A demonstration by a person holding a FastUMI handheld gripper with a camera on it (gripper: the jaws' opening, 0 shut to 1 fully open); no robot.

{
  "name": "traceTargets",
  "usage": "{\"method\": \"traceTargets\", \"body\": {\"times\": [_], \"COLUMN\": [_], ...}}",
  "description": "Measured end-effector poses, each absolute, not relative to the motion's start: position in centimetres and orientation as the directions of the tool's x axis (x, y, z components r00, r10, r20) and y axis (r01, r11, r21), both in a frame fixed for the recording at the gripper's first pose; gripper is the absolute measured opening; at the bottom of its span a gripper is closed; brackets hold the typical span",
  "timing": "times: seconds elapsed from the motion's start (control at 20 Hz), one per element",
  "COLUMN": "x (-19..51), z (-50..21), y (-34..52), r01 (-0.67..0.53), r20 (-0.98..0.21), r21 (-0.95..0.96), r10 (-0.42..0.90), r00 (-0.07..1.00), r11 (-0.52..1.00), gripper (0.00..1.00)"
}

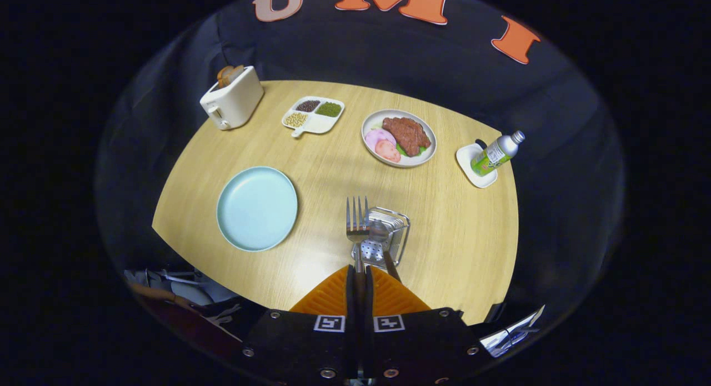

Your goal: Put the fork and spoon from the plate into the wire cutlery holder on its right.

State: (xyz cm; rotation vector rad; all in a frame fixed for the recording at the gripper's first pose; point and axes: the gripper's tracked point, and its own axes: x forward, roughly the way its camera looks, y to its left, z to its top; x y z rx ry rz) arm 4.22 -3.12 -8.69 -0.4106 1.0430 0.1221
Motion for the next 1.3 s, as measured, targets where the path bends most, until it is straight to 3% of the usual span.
{"method": "traceTargets", "body": {"times": [0.3, 0.7, 1.2, 1.3], "x": [5.4, 8.0, 10.2, 9.9], "z": [-10.9, -14.2, -17.2, -17.5], "y": [-6.1, -6.6, -5.8, -6.1], "r01": [-0.348, -0.39, -0.403, -0.411], "r20": [-0.924, -0.949, -0.96, -0.959], "r21": [-0.306, -0.306, -0.278, -0.281], "r10": [-0.187, -0.246, -0.234, -0.244], "r00": [0.334, 0.198, 0.157, 0.142], "r11": [0.886, 0.869, 0.872, 0.867], "gripper": [0.04, 0.04, 0.04, 0.08]}}
